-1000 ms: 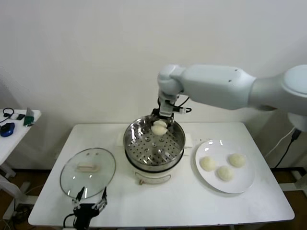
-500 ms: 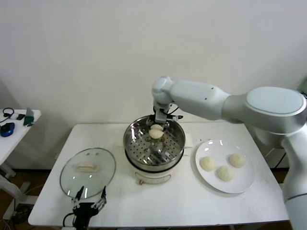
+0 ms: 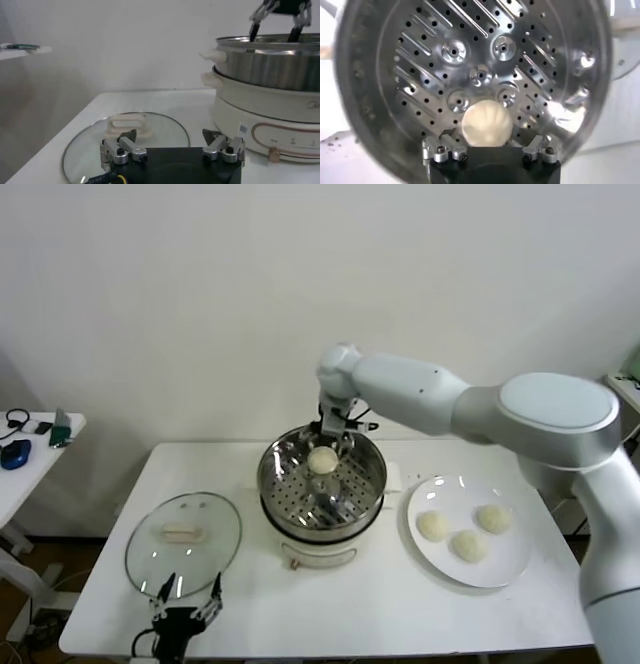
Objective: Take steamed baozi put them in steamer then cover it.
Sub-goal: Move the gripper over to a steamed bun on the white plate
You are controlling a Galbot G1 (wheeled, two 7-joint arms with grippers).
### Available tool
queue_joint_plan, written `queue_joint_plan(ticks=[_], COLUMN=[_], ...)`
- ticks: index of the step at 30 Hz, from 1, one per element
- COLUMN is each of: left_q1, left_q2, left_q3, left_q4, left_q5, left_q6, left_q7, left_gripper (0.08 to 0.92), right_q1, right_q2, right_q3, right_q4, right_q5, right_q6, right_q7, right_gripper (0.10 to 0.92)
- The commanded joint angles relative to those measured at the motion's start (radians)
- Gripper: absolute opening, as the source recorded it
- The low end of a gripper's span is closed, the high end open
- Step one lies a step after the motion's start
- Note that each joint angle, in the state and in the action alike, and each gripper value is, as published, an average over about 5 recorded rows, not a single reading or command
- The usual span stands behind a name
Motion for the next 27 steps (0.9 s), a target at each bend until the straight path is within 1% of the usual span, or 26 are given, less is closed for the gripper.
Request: queue_joint_plan(ticks=[1, 4, 8, 11, 13, 16, 19, 22, 27], left_q1=[-0.004, -0.008, -0.016, -0.019, -0.021, -0.026, -0.031, -0.033, -0.029], left_q2=[-0.006, -0.006, -0.006, -0.007, -0.006, -0.005, -0.005, -0.006, -0.010], left_q3=[0.000, -0.001, -0.002, -0.002, -0.001, 0.000, -0.001, -0.001, -0.005], left_q4=[0.001, 0.002, 0.005, 0.005, 0.004, 0.004, 0.007, 0.010, 0.009], left_q5=[0.006, 0.006, 0.005, 0.005, 0.006, 0.006, 0.007, 0.010, 0.014], left_q6=[0.008, 0.010, 0.012, 0.015, 0.016, 0.018, 0.018, 0.019, 0.019], left_q7=[0.002, 0.003, 0.004, 0.006, 0.007, 0.009, 0.011, 0.012, 0.011], left_gripper=[0.823, 0.823, 0.823, 0.823, 0.823, 0.823, 0.823, 0.823, 0.823], right_q1=[0.365, 0.449, 0.472, 0.439, 0.390, 0.290, 0.185, 0.080, -0.071], right_q2=[-0.231, -0.362, -0.532, -0.624, -0.667, -0.707, -0.714, -0.697, -0.652], right_q3=[-0.316, -0.425, -0.533, -0.558, -0.549, -0.499, -0.424, -0.349, -0.239], right_q4=[0.229, 0.346, 0.516, 0.615, 0.649, 0.656, 0.623, 0.564, 0.449], right_q5=[0.646, 0.750, 0.779, 0.780, 0.750, 0.675, 0.596, 0.537, 0.492], right_q6=[-0.301, -0.516, -0.741, -0.834, -0.869, -0.898, -0.921, -0.941, -0.946], right_q7=[-0.084, -0.070, 0.001, 0.066, 0.098, 0.134, 0.162, 0.184, 0.185], right_gripper=[0.823, 0.823, 0.823, 0.823, 0.823, 0.823, 0.823, 0.823, 0.823])
